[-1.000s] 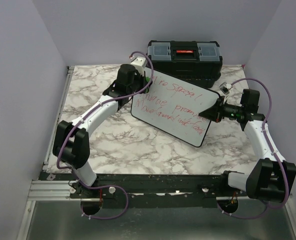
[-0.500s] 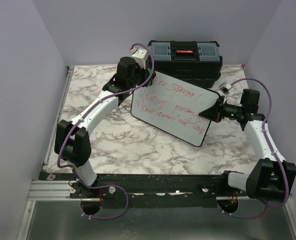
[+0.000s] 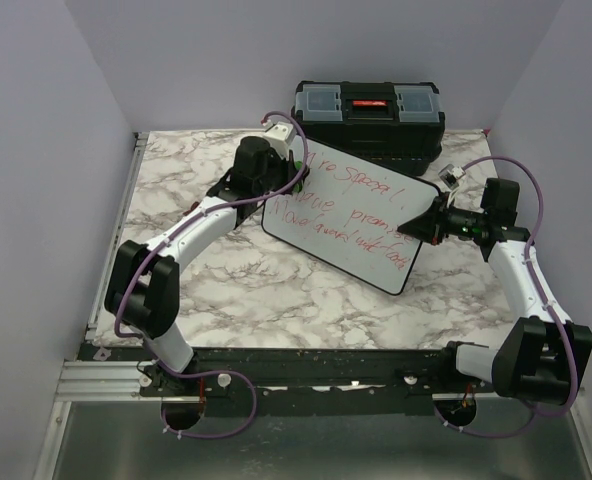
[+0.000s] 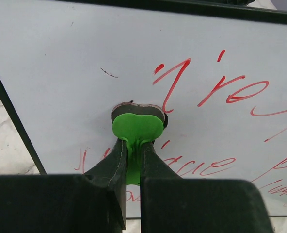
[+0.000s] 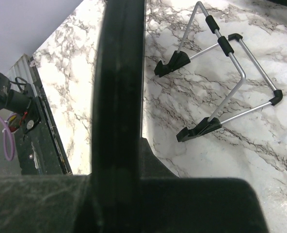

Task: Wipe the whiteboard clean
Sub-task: Erase the whiteboard at the whiteboard stand.

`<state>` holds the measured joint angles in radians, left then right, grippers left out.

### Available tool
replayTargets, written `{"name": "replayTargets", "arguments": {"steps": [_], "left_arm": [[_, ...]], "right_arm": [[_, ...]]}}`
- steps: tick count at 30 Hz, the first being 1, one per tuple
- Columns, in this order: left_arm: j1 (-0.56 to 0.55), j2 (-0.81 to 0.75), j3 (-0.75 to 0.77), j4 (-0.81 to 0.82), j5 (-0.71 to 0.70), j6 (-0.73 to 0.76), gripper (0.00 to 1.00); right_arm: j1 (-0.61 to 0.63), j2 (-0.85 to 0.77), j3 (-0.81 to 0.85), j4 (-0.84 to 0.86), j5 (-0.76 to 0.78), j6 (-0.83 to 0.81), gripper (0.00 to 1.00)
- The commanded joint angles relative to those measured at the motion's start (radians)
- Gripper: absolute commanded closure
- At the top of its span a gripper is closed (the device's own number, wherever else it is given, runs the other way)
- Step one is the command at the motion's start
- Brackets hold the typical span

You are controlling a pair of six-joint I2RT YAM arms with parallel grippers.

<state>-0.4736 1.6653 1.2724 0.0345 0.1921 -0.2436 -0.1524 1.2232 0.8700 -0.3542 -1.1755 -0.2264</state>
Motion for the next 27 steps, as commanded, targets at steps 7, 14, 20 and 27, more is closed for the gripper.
{"name": "replayTargets", "arguments": {"steps": [7,14,20,27], "left_arm": [[-0.004,0.046,0.178,-0.095,0.019,-0.008,1.0],[-0.004,0.096,0.321,-0.14,0.045,-0.017,1.0],[-0.006,0.099,0.281,-0.14,0.068,-0.02,1.0],[-0.011,0.079,0.136,-0.121,0.067,-0.001,1.0]], "right_arm": [[0.021,-0.017,-0.005,0.017,-0.092,-0.098,0.99],[0.022,-0.018,-0.005,0.015,-0.092,-0.1,0.99],[0.022,-0.018,-0.005,0.014,-0.091,-0.101,0.99],[0.022,-0.015,-0.005,0.014,-0.092,-0.101,0.99]]}}
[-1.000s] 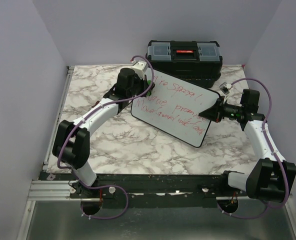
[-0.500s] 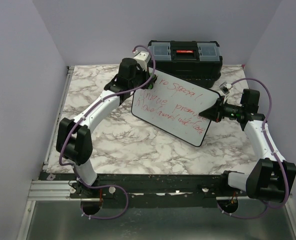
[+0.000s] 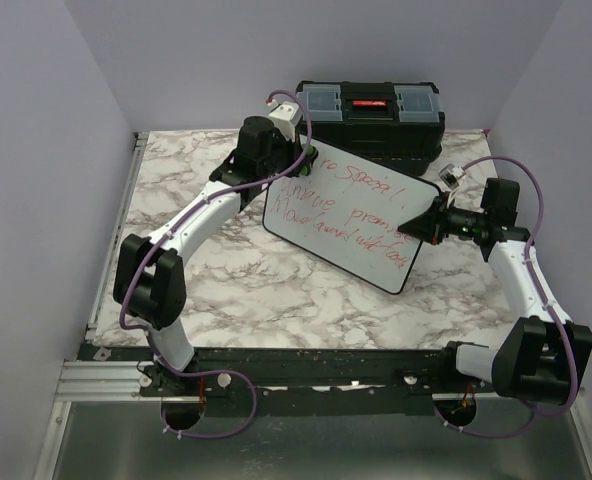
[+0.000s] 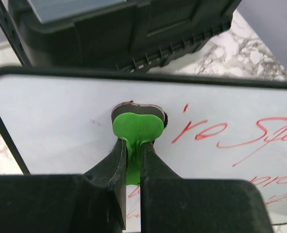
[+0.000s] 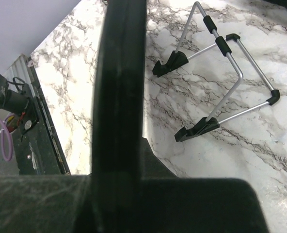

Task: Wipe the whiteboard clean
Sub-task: Erase the whiteboard at the whiteboard stand.

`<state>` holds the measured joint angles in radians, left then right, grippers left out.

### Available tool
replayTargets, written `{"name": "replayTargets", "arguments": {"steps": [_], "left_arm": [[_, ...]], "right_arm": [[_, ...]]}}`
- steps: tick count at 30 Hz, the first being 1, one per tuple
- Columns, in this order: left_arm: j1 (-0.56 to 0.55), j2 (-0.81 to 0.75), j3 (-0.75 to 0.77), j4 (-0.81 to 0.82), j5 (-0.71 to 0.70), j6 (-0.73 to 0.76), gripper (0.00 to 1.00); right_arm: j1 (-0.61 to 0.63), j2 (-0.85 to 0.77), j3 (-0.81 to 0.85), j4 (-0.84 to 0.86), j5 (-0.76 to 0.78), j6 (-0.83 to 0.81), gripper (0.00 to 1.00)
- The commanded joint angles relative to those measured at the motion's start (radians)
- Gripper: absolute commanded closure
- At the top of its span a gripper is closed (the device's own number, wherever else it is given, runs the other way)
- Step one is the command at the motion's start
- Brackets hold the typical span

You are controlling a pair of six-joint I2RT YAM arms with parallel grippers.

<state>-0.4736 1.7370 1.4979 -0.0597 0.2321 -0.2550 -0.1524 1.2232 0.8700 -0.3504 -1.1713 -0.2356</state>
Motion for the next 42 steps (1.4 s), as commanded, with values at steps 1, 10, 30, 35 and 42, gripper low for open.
{"name": "replayTargets", "arguments": {"steps": [1,10,30,35,42], "left_arm": [[-0.011,0.003,-0.109,-0.024,0.024,0.011,1.0],[-0.01,-0.014,-0.162,-0.012,0.012,0.007,1.0],[-0.011,0.071,0.174,-0.127,0.063,-0.017,1.0],[-0.016,0.051,0.061,-0.077,0.104,-0.007,1.0],[-0.017,0.022,-0.089,-0.054,0.059,0.005,1.0]], "right_arm": [[0.022,-0.015,-0.005,0.01,-0.096,-0.091,0.99],[0.022,-0.013,-0.005,0.011,-0.094,-0.092,0.99],[0.021,-0.027,-0.005,0.008,-0.093,-0.094,0.99],[0.022,-0.026,-0.006,0.008,-0.093,-0.096,0.99],[0.021,-0.024,-0.006,0.008,-0.094,-0.095,0.99]]}}
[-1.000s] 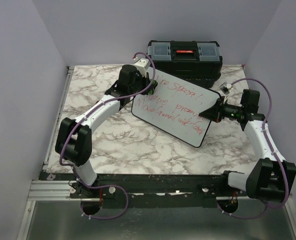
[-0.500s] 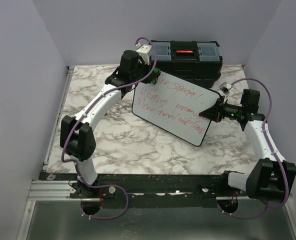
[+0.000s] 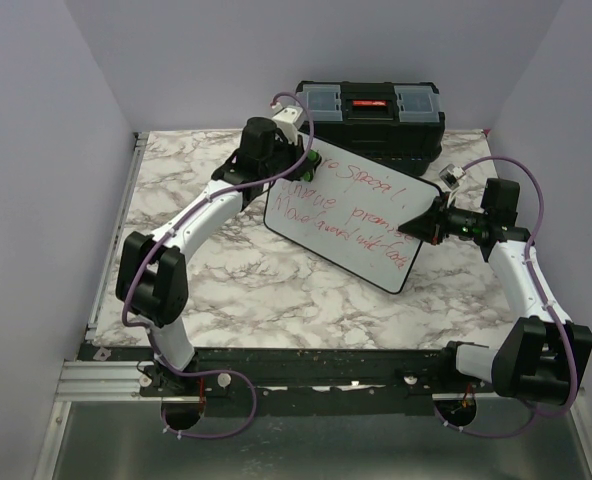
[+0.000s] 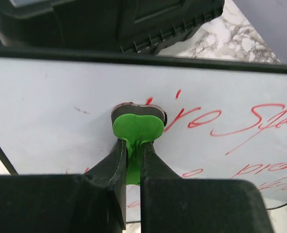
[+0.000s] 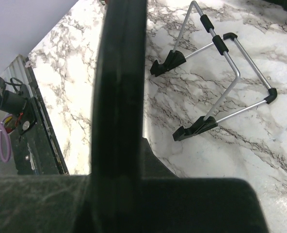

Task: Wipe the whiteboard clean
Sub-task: Erase the whiteboard at the whiteboard stand.

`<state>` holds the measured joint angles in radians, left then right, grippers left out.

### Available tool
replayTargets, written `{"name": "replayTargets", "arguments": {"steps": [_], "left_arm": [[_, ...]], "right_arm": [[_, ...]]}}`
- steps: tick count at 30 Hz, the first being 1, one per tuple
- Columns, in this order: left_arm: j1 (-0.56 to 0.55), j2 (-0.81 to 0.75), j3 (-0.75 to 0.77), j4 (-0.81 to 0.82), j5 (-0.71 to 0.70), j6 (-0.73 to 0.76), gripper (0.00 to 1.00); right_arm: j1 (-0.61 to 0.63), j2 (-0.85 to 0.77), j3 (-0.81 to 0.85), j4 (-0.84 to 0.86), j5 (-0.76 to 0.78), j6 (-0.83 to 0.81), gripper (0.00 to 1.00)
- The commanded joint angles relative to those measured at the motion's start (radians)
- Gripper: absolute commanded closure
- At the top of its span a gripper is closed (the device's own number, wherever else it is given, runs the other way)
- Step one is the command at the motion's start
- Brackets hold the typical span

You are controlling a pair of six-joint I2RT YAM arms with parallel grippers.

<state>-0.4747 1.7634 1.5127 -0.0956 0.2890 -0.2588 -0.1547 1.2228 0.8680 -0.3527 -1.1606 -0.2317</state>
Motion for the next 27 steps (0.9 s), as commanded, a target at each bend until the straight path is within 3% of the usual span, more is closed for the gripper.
{"name": "replayTargets", "arguments": {"steps": [1,10,27], "left_arm": [[-0.016,-0.007,-0.118,-0.016,-0.006,0.009,1.0],[-0.016,-0.019,-0.177,0.002,-0.019,0.006,1.0],[-0.024,0.014,0.144,-0.044,-0.031,-0.058,1.0]], "right_arm": [[0.024,-0.023,-0.004,0.011,-0.105,-0.098,0.99],[0.024,-0.023,-0.004,0.01,-0.106,-0.097,0.99],[0.023,-0.028,-0.004,0.01,-0.103,-0.099,0.99]]}}
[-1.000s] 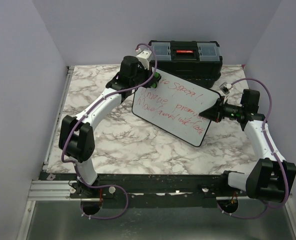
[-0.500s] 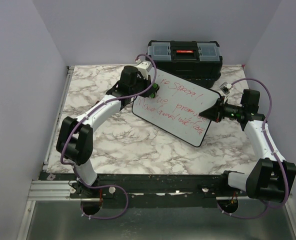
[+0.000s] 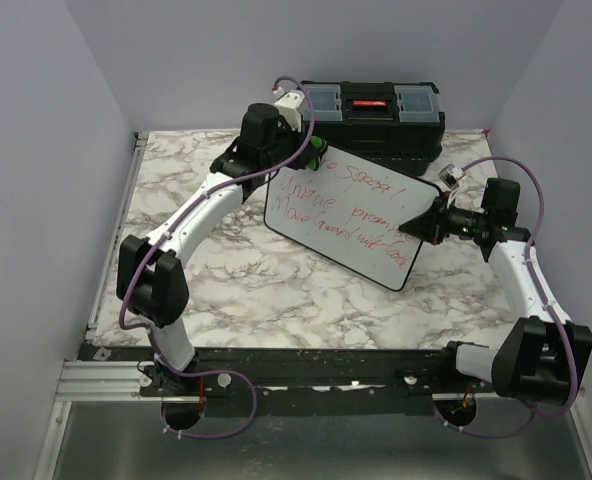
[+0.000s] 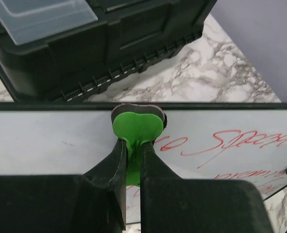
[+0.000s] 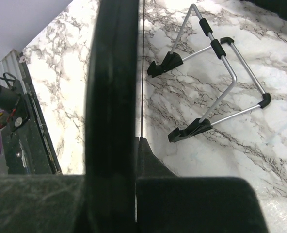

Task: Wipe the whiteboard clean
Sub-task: Erase the whiteboard at the whiteboard stand.

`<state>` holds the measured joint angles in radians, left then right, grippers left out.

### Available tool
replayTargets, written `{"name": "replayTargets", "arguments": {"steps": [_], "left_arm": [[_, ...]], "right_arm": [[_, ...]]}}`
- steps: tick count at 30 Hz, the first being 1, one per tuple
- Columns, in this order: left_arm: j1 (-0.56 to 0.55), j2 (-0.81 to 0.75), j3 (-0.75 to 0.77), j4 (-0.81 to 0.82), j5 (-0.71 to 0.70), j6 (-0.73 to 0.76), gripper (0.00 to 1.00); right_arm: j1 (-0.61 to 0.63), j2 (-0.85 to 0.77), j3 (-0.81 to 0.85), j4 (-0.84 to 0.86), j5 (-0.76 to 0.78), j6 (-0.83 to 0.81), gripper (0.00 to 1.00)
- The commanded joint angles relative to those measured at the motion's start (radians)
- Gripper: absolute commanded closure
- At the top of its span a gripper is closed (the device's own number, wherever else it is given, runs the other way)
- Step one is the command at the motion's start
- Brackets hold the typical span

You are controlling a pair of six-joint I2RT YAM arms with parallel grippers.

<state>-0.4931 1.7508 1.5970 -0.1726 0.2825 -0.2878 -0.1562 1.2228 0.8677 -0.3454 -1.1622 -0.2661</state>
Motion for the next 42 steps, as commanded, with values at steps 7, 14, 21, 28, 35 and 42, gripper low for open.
{"name": "replayTargets", "arguments": {"steps": [7,14,21,28,35,42], "left_arm": [[-0.005,0.013,-0.023,0.057,-0.004,-0.024,1.0],[-0.003,-0.022,-0.215,0.134,0.009,-0.037,1.0],[0.002,-0.036,-0.337,0.168,-0.001,-0.036,1.0],[0.007,-0.059,-0.341,0.167,-0.001,-0.033,1.0],[0.007,-0.039,-0.199,0.118,0.014,-0.034,1.0],[0.006,0.002,-0.032,0.061,0.03,-0.039,1.0]], "right_arm": [[0.024,-0.028,-0.003,0.001,-0.102,-0.065,0.99],[0.025,-0.027,-0.003,0.002,-0.103,-0.065,0.99],[0.026,-0.029,-0.003,0.002,-0.103,-0.065,0.99],[0.026,-0.029,-0.002,0.001,-0.106,-0.065,0.99],[0.025,-0.035,-0.002,0.001,-0.106,-0.065,0.99],[0.025,-0.037,-0.001,0.0,-0.106,-0.064,0.99]]}}
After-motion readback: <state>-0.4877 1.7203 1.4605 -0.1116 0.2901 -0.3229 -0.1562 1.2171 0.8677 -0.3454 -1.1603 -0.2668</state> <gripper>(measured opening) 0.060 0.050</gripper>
